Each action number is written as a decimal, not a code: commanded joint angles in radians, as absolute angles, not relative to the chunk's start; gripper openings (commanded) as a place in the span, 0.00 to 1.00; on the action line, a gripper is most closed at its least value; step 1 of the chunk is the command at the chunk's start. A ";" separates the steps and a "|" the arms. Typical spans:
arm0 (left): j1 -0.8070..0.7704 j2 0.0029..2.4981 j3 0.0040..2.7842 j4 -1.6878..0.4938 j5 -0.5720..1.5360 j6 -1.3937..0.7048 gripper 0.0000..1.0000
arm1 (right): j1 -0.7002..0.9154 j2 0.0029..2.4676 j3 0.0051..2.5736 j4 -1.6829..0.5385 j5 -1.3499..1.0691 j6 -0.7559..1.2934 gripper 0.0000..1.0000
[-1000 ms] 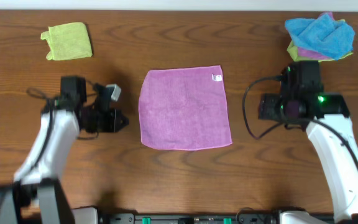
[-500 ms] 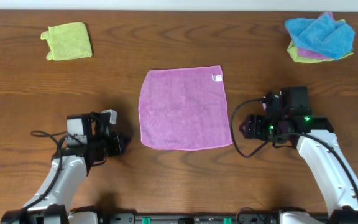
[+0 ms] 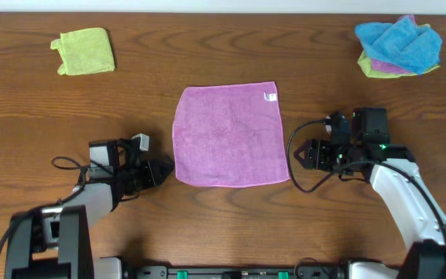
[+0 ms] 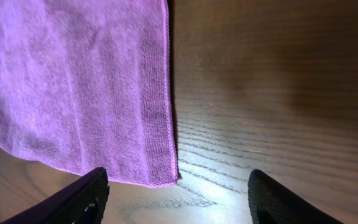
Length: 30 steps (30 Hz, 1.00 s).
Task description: Fold the cloth
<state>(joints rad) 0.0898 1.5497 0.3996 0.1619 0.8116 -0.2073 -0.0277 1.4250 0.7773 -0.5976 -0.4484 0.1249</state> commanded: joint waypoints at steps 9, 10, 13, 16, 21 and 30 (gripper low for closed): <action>0.091 1.679 0.397 0.251 1.050 -0.236 0.34 | -0.034 1.552 0.769 -0.552 -0.528 0.080 0.72; 0.091 1.679 0.397 0.245 1.073 -0.225 0.34 | -0.034 1.554 0.769 -0.552 -0.528 0.080 0.72; 0.092 1.679 0.397 0.216 1.097 -0.201 0.34 | -0.034 1.554 0.769 -0.552 -0.528 0.080 0.72; 0.092 1.679 0.397 0.186 1.097 -0.173 0.34 | -0.034 1.554 0.769 -0.555 -0.528 0.080 0.72; 0.093 1.679 0.397 0.170 1.097 -0.156 0.34 | -0.034 1.554 0.769 -0.554 -0.528 0.073 0.72; 0.093 1.679 0.397 0.177 1.215 -0.162 0.39 | -0.034 1.554 0.769 -0.549 -0.528 0.073 0.72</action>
